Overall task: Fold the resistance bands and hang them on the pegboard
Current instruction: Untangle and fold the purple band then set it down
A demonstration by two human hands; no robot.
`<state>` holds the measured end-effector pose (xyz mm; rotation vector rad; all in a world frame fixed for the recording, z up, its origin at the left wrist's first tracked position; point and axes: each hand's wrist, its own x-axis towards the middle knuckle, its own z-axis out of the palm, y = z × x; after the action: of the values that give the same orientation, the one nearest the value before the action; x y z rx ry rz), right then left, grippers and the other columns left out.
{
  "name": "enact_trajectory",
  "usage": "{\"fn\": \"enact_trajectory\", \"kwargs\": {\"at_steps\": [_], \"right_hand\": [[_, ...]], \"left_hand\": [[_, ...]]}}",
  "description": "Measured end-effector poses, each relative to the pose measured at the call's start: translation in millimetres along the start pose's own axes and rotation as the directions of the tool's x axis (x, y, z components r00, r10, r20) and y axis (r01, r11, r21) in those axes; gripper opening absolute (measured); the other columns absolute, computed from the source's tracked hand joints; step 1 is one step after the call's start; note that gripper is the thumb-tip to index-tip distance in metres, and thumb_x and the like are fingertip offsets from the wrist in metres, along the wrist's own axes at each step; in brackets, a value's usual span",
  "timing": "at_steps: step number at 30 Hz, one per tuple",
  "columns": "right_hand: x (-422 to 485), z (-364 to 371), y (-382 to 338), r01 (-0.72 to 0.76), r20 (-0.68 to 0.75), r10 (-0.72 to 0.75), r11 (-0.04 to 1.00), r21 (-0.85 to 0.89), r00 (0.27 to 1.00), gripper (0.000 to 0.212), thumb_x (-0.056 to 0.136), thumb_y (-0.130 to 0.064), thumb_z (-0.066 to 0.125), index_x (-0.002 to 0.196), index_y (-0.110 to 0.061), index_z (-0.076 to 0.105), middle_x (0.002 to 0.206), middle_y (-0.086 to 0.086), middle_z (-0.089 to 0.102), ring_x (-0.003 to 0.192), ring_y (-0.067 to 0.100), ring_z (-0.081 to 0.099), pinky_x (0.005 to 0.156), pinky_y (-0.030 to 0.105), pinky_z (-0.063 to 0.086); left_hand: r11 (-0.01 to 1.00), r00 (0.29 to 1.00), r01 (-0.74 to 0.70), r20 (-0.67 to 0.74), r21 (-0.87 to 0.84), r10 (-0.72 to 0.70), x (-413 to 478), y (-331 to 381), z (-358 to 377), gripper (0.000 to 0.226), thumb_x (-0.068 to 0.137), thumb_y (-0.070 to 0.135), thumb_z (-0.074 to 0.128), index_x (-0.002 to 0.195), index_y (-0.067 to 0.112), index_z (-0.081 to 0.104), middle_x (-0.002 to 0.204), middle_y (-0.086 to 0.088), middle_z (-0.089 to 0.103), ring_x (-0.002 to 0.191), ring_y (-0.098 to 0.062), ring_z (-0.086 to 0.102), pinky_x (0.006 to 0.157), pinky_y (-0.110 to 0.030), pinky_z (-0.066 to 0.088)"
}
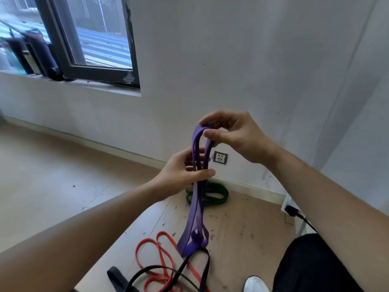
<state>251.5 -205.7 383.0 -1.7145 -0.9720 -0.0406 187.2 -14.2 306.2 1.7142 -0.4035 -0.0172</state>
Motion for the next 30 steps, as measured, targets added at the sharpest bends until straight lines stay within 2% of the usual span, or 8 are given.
{"fn": "enact_trajectory", "kwargs": {"at_steps": [3,7,11,14,18,23,26,30], "right_hand": [[-0.1,-3.7,-2.0,-0.009,-0.069,0.015,0.996,0.091,0.997,0.019,0.091,-0.007,0.072,0.109,-0.012,0.072,0.094,0.011,0.071,0.085,0.025,0.069,0.073,0.039,0.060],[-1.7,-7.7,-3.4,0.020,-0.143,0.005,0.984,0.176,0.990,0.023,0.087,-0.019,0.073,0.109,-0.011,0.071,0.096,0.016,0.070,0.084,0.030,0.070,0.075,0.043,0.060],[-1.8,-12.7,-5.2,0.047,-0.209,0.009,0.965,0.259,0.978,0.026,0.087,-0.019,0.071,0.110,-0.008,0.069,0.098,0.018,0.071,0.088,0.034,0.069,0.079,0.048,0.061],[-1.6,-18.6,-5.9,0.049,-0.255,0.022,0.962,0.267,0.967,0.025,0.088,-0.017,0.070,0.111,-0.007,0.068,0.095,0.013,0.073,0.089,0.032,0.069,0.080,0.048,0.061],[-3.6,-28.2,-1.6,0.024,-0.306,0.063,0.962,0.272,0.950,0.026,0.087,-0.018,0.069,0.110,-0.006,0.067,0.097,0.015,0.071,0.091,0.032,0.067,0.082,0.051,0.060],[-7.6,-42.4,11.4,-0.012,-0.333,0.122,0.950,0.313,0.935,0.020,0.088,-0.016,0.066,0.108,-0.009,0.068,0.098,0.015,0.070,0.090,0.027,0.068,0.081,0.046,0.061],[-15.2,-60.7,28.6,-0.114,-0.268,0.212,0.934,0.339,0.940,0.025,0.088,-0.018,0.065,0.112,-0.010,0.066,0.097,0.011,0.073,0.094,0.024,0.070,0.080,0.040,0.061],[-37.3,-87.8,59.9,-0.411,0.031,0.425,0.850,0.328,0.904,0.059,0.074,-0.027,0.082,0.126,-0.009,0.061,0.114,0.017,0.073,0.108,0.028,0.070,0.091,0.047,0.059]], "left_hand": [[0.999,1.000,0.030,0.001,0.016,-0.030,1.5,-5.7,2.7,0.041,0.087,0.017,0.077,0.125,0.020,0.063,0.117,-0.003,0.072,0.110,-0.017,0.071,0.091,-0.033,0.060],[0.999,0.999,0.034,0.017,0.022,-0.035,4.5,-8.7,4.4,0.034,0.089,0.014,0.075,0.121,0.016,0.065,0.110,-0.007,0.074,0.105,-0.019,0.073,0.087,-0.031,0.060],[0.999,0.994,0.044,0.095,0.027,-0.047,6.0,-11.8,4.4,0.032,0.088,0.009,0.076,0.117,0.011,0.064,0.109,-0.013,0.073,0.104,-0.022,0.073,0.086,-0.029,0.059],[0.997,0.989,0.066,0.131,0.047,-0.072,6.9,-14.9,5.3,0.031,0.088,0.014,0.077,0.117,0.011,0.065,0.107,-0.012,0.073,0.101,-0.024,0.073,0.086,-0.032,0.059],[0.988,0.984,0.121,0.117,0.092,-0.131,9.4,-16.7,1.7,0.031,0.087,0.023,0.078,0.116,0.014,0.070,0.105,-0.001,0.075,0.101,-0.017,0.073,0.084,-0.024,0.057],[0.987,0.978,0.160,0.129,0.022,-0.162,12.6,-14.9,-8.7,0.027,0.088,0.022,0.075,0.113,0.014,0.070,0.105,-0.011,0.076,0.103,-0.025,0.073,0.092,-0.033,0.057],[0.987,0.982,0.158,0.102,-0.010,-0.156,11.7,-12.3,-15.0,0.031,0.087,0.023,0.075,0.114,0.010,0.069,0.094,-0.014,0.073,0.091,-0.029,0.072,0.090,-0.036,0.059],[0.985,0.985,0.170,0.027,-0.035,-0.170,10.4,-9.3,-28.4,0.037,0.081,0.028,0.084,0.109,0.007,0.072,0.081,-0.007,0.067,0.080,-0.025,0.065,0.082,-0.035,0.057]]}}
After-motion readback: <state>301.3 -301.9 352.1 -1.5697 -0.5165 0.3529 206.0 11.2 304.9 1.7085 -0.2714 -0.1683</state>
